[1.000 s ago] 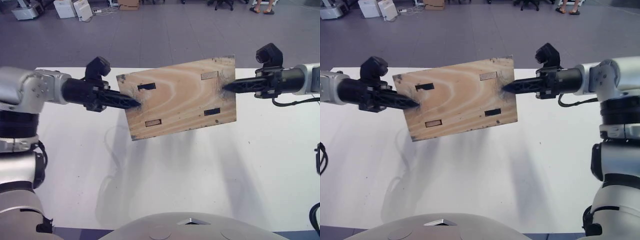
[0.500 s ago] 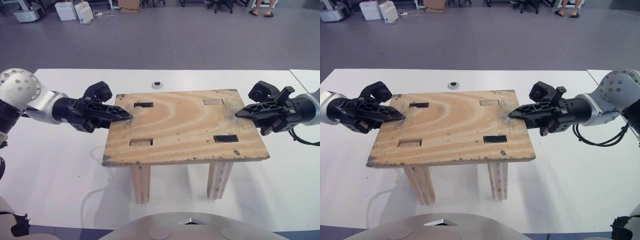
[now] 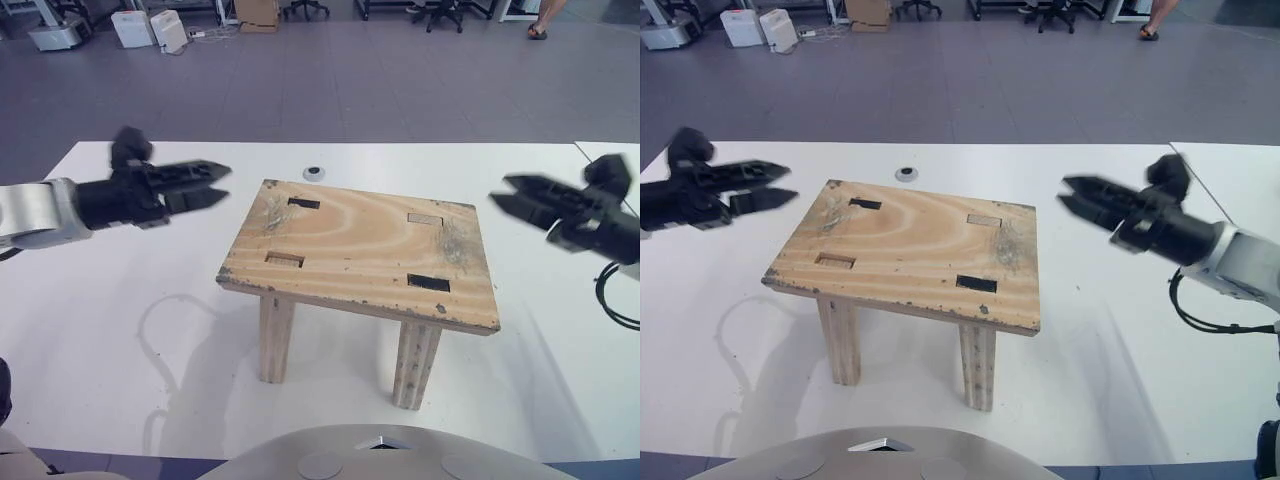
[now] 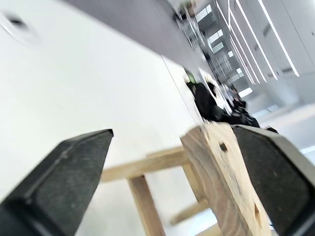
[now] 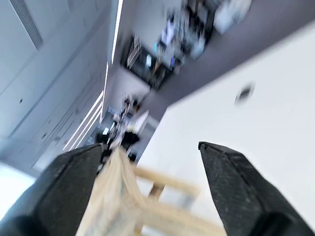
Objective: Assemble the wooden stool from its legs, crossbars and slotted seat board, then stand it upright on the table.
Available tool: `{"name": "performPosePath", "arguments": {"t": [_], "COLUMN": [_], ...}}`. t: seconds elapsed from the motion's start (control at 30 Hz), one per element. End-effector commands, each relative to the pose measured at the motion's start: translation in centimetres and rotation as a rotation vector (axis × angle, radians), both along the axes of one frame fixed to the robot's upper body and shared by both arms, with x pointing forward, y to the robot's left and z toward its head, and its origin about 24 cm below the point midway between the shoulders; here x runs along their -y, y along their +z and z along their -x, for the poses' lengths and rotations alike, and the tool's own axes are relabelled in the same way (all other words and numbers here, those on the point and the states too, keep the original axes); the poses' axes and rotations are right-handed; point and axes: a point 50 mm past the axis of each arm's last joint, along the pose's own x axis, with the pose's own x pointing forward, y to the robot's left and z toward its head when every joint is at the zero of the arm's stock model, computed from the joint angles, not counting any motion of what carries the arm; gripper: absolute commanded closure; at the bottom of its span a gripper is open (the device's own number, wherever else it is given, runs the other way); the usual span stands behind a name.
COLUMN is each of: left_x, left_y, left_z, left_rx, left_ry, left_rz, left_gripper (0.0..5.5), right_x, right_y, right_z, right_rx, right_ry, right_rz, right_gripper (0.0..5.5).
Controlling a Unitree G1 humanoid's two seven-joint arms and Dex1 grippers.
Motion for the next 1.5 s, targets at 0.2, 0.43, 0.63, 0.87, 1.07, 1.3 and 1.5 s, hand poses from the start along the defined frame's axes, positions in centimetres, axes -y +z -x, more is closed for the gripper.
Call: {"name": "performPosePath", "arguments": {"t": [0.2,0.43,0.63,0.87,1.07,1.3,1.5], "left_x": [-0.7,2.7,4.1,3.6,3.6,1.9,1.4], "left_y": [-9.3,-13.6,-14.0,-12.9,-11.9,-11.1,-11.0], "left_z": [-2.4,-1.8,-2.6,-3.4,-4.2,-4.5,-3.9], "left_rx": [0.450,0.462,0.497,0.519,0.552,0.552,0.534], "left_ry": [0.547,0.598,0.627,0.726,0.703,0.736,0.744], "left_rz": [-0.640,-0.728,-0.771,-0.765,-0.788,-0.813,-0.818], "left_gripper": [1.02,1.02,1.02,1.02,1.02,1.02,1.02], "right_x": [3.3,5.0,6.6,8.3,8.7,6.6,4.6], "right_y": [-10.5,-13.1,-12.9,-12.8,-12.9,-12.8,-12.5], "right_z": [-3.7,-3.7,-3.9,-3.4,-3.3,-4.4,-4.3], "right_rx": [0.075,0.059,0.090,0.101,0.108,0.170,0.237], "right_ry": [-0.789,-0.930,-0.967,-1.012,-1.061,-0.997,-0.905], "right_rz": [0.452,0.543,0.601,0.645,0.632,0.667,0.725], "right_gripper": [1.86,1.86,1.86,1.86,1.86,1.86,1.86]}}
